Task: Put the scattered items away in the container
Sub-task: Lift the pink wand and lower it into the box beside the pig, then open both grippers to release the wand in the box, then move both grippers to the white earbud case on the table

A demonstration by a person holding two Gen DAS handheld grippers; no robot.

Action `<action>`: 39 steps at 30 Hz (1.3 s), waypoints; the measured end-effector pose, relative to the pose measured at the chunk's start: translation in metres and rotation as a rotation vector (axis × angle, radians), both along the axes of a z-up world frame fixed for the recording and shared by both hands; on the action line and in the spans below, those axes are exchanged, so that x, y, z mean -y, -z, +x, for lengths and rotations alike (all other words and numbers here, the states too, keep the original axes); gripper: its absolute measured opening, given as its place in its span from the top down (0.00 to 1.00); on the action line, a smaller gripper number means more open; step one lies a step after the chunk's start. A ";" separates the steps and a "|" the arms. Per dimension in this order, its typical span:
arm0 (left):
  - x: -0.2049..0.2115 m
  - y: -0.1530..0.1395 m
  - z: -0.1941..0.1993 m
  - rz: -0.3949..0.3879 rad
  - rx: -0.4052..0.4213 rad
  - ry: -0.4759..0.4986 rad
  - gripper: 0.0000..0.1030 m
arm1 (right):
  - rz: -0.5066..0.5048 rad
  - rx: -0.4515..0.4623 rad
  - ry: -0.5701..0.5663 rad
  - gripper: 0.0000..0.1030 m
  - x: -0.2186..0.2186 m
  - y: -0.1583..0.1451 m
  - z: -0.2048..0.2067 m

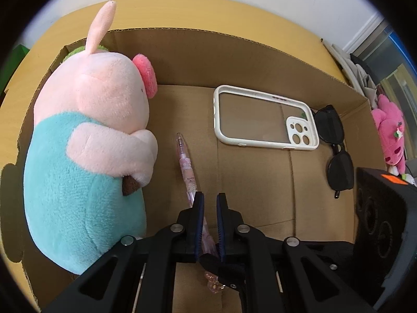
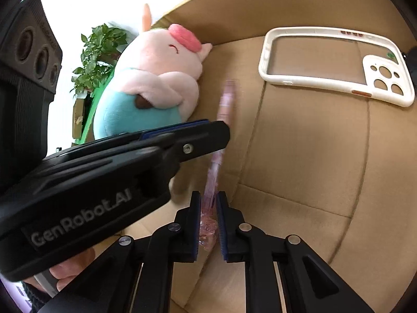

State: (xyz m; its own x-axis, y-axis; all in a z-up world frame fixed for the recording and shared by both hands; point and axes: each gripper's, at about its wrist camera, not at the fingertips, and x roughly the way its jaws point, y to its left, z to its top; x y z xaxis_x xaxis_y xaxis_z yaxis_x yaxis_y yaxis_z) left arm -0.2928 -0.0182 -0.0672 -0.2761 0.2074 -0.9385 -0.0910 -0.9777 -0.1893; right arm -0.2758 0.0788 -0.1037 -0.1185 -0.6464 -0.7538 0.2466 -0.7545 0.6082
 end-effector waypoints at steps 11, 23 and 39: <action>0.010 -0.051 0.025 0.028 -0.119 -0.040 0.75 | -0.054 -0.016 0.064 0.21 -0.013 -0.018 0.011; 0.037 -0.171 0.185 0.053 -0.472 -0.016 0.24 | 0.034 -0.467 0.101 0.00 -0.062 -0.164 0.124; 0.044 -0.058 0.334 0.104 -0.257 -0.047 0.24 | 0.136 -0.512 -0.024 0.00 -0.051 -0.090 0.306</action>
State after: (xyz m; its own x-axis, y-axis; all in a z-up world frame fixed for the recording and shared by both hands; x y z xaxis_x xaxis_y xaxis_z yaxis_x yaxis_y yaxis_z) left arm 0.0414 -0.0621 -0.0096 -0.5141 0.2799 -0.8108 -0.1040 -0.9586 -0.2650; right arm 0.0306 0.1296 -0.0133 -0.4794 -0.5538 -0.6808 0.5045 -0.8086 0.3026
